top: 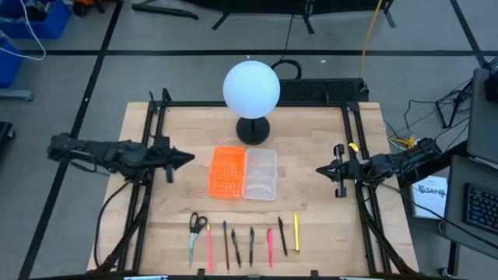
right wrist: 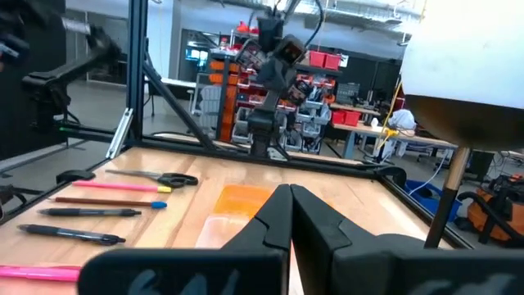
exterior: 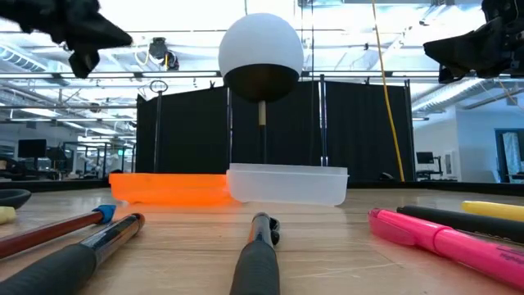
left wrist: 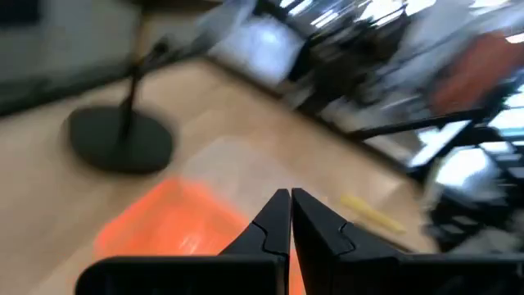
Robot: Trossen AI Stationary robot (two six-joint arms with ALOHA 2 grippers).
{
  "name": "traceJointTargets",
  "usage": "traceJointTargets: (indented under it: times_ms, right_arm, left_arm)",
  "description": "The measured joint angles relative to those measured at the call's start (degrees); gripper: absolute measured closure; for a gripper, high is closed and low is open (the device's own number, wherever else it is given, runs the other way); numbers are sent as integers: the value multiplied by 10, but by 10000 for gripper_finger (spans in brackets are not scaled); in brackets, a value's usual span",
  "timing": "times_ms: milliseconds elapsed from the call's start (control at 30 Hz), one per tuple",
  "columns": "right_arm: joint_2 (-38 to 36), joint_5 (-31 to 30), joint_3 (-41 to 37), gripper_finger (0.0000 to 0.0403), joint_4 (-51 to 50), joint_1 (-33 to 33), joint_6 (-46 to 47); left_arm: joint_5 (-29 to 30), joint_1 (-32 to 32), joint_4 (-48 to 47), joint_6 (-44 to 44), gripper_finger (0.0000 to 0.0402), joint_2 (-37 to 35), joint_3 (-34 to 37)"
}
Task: Pick & place school supplies into a supply box
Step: Put the black scissors into the orange supply box
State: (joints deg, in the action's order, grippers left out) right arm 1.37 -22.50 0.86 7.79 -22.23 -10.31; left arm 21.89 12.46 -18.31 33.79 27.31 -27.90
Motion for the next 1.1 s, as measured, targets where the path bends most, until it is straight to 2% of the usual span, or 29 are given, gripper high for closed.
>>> traceJointTargets:
  times_ms: [133,267,433,567,767,900,1100]
  right_arm:
    - [0,0,0,403,1,0,0]
    - [0,0,0,403,1,0,-12]
    - [0,0,0,403,1,0,-22]
    - [0,0,0,403,1,0,-24]
    - [0,1,0,403,11,0,-15]
    - [0,1,0,403,37,0,1]
    - [0,1,0,403,40,0,19]
  left_arm:
    - [30,20,-167,164,383,166,-129]
    - [-8,63,-304,318,383,318,-229]
    - [-36,129,-371,471,383,470,-331]
    - [-65,175,-398,571,383,566,-402]
    - [-71,228,-406,650,383,663,-430]
    - [-76,241,-408,660,383,715,-431]
    - [-139,248,-419,701,379,753,-430]
